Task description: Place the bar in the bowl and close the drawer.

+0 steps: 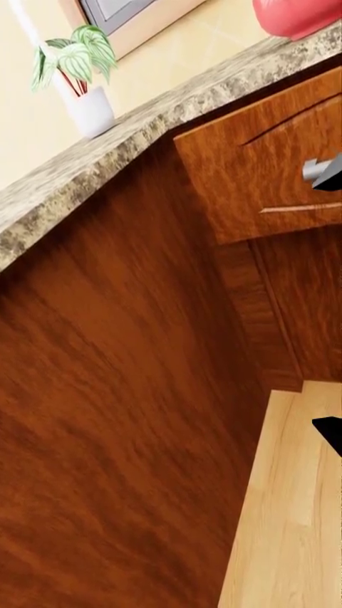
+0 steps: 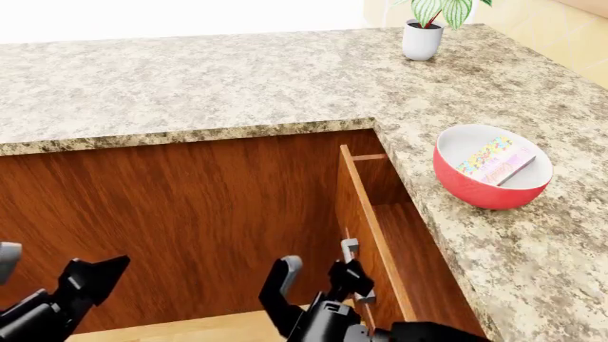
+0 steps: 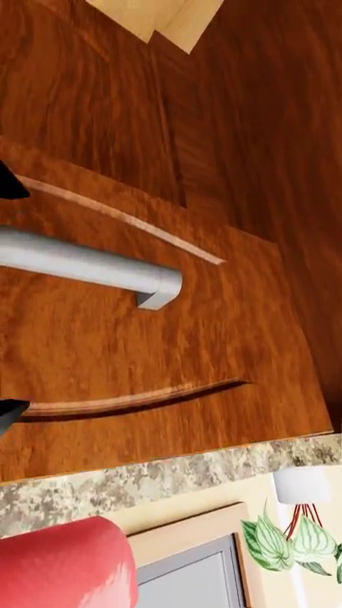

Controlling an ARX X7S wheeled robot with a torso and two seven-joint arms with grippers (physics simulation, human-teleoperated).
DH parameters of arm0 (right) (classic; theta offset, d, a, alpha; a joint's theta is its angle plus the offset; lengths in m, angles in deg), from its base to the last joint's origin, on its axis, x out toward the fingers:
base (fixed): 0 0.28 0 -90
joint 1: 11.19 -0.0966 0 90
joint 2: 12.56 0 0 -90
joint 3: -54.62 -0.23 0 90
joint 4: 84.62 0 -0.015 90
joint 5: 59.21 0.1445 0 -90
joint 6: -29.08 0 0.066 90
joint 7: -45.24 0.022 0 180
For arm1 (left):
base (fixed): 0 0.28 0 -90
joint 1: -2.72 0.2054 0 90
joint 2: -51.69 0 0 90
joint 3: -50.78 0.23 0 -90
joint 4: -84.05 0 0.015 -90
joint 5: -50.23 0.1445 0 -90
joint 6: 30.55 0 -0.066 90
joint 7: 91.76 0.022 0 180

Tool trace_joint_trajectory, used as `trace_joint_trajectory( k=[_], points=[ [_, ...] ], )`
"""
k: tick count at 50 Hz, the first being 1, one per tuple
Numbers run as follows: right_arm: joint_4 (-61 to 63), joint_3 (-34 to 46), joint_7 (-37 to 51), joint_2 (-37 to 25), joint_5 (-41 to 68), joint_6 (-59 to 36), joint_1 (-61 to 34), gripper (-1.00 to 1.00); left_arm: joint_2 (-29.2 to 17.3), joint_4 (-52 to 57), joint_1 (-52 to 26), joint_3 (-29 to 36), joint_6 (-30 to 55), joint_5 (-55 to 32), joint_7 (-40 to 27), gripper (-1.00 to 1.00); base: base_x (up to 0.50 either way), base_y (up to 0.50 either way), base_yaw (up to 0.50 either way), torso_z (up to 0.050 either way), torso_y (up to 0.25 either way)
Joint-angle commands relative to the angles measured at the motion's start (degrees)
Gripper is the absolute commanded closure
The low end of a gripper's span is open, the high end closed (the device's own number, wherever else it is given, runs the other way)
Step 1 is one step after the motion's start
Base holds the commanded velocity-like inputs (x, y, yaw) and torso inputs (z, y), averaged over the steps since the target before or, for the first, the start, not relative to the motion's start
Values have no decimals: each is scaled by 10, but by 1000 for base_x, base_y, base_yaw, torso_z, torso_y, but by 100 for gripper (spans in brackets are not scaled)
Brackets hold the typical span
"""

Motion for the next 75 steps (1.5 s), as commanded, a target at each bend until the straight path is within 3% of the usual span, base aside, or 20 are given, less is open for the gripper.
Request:
trace_joint_trajectory(
  k=[1,23,75],
  points=[
    [-9,39,-40,0,48,31,-10,-100,7,-9,2,0,4,1,2,-100,0,0,0,0,0],
    [-68,38,-139,0,30,38,-14,-100,13,-16,5,-2,8,1,3,-100,0,0,0,0,0],
    [-205,30,-221,0,-78,66,-17,-100,27,-33,11,-7,18,3,4,-100,0,0,0,0,0]
  ],
)
